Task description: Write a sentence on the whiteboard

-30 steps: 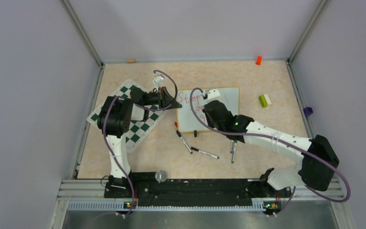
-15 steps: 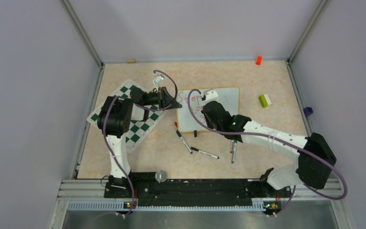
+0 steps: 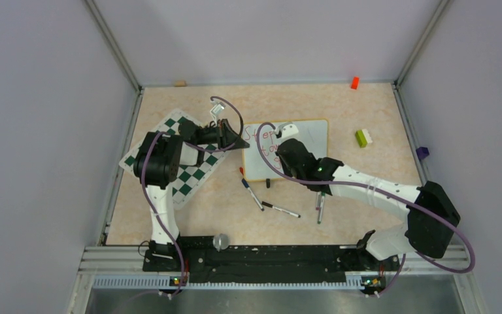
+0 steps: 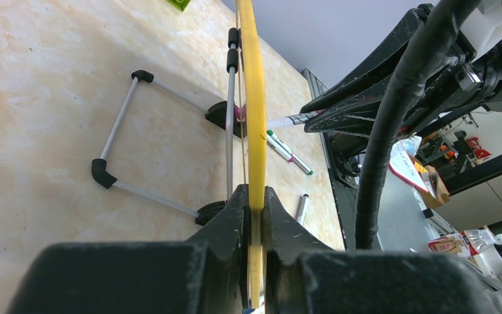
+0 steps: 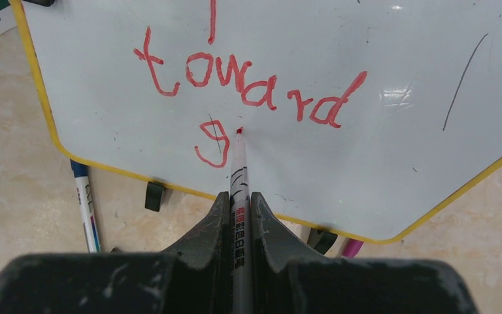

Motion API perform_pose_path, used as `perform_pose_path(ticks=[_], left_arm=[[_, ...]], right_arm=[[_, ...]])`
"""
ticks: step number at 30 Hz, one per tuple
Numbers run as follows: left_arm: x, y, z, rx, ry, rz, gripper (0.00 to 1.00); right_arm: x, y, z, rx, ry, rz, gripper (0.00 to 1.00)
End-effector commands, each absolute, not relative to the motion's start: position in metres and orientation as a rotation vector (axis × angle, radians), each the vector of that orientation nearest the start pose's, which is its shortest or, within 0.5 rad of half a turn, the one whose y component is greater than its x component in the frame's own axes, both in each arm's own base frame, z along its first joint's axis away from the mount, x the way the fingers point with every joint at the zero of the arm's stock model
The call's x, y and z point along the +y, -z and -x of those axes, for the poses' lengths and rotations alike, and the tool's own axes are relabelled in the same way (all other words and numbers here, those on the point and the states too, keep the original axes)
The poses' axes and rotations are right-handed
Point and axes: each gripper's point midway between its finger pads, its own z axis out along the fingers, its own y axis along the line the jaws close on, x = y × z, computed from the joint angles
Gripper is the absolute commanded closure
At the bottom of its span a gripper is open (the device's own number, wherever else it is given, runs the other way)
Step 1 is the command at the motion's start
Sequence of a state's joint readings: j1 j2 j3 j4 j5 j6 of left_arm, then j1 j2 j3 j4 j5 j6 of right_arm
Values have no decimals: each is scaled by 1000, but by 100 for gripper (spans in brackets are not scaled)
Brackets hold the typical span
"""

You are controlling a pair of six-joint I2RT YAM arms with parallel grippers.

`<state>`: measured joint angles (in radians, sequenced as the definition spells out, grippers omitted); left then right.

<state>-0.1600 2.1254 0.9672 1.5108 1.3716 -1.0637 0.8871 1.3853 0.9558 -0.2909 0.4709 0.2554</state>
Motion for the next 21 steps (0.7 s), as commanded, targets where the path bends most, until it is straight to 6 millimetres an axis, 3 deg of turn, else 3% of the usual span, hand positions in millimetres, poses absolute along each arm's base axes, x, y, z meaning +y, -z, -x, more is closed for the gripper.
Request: perform_pose_path(ticks=[1, 9, 21], left_arm=[[-242, -167, -354, 1537, 1690, -827, 100], [-242, -167, -353, 1537, 1690, -826, 100], [-242, -168, -353, 1536, 1689, -826, 100]], right_arm=[[233, -150, -303, 2127, -38, 371, 100], [230, -150, -300, 2134, -46, 373, 100], [231, -130, -283, 2191, -101, 416, 100]])
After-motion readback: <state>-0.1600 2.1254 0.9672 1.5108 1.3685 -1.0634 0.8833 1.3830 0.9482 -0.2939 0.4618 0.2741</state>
